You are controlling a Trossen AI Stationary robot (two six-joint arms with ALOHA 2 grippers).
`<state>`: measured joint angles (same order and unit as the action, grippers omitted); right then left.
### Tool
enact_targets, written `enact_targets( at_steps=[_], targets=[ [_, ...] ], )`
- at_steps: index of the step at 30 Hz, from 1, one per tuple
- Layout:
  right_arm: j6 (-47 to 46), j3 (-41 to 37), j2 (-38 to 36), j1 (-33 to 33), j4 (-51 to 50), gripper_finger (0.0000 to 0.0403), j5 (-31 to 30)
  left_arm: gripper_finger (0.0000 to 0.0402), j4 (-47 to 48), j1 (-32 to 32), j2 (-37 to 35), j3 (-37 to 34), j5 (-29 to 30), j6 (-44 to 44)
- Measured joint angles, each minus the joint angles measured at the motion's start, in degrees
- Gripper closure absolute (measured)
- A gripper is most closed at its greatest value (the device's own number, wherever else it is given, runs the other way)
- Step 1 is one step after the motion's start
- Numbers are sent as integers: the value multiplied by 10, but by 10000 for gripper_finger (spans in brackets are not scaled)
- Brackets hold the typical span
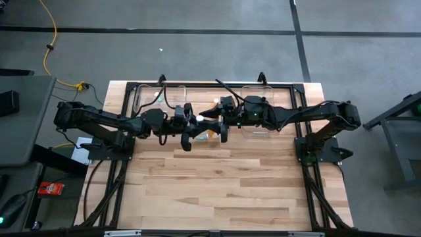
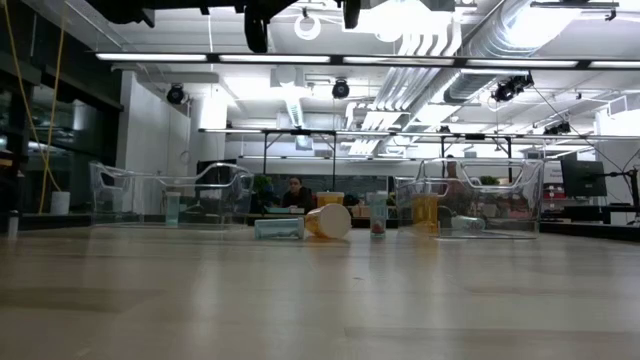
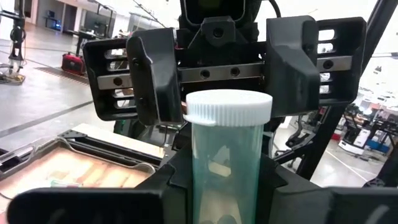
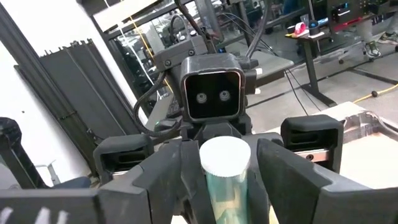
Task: Pick and place medicine bottles into bin by pill shape (circle, oval)
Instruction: Put the blue tablet bottle into the left transparent bin
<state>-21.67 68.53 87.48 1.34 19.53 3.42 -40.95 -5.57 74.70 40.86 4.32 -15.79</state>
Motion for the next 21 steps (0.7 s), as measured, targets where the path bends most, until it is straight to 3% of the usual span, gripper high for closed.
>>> enact_targets(
  at_steps=[12,21],
  targets=[
    [-14,0,18,0,26,206,-5,328,4,-1,1,0,0,10],
    [-14,0,18,0,26,282,-8,328,4,-1,1,0,9,10]
  ],
)
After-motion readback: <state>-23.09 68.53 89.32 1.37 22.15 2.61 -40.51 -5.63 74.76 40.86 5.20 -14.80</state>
